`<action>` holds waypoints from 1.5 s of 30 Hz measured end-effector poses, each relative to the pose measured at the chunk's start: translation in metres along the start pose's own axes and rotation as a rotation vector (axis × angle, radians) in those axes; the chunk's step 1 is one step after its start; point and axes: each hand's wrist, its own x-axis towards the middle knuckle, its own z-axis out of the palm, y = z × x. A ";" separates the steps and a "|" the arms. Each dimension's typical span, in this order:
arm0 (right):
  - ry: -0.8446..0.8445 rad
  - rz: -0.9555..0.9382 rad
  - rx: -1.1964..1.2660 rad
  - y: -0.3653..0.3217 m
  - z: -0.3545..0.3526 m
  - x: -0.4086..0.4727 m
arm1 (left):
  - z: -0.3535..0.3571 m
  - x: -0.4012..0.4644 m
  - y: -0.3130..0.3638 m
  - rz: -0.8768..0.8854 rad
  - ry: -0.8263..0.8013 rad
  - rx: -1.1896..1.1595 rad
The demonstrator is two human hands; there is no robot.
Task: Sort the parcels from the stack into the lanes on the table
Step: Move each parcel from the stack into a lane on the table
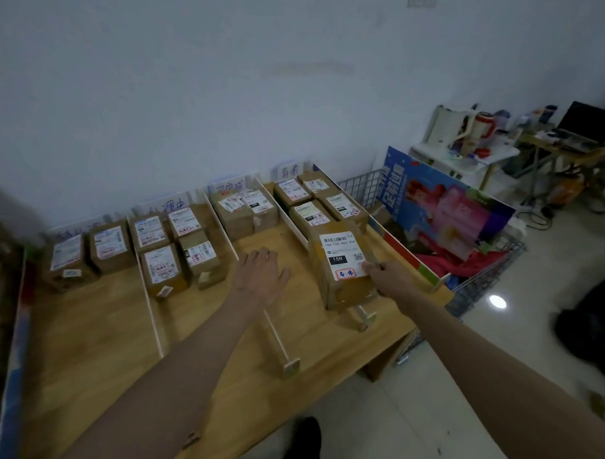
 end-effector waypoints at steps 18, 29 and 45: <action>0.071 0.107 -0.132 0.071 -0.090 0.186 | 0.084 0.165 0.105 -0.035 -0.112 -0.100; -0.123 0.050 -0.243 0.096 -0.098 0.277 | 0.128 0.204 0.157 -0.173 -0.158 -0.102; -0.349 -0.020 -0.298 0.135 -0.063 0.361 | 0.171 0.218 0.189 -0.289 -0.285 -0.068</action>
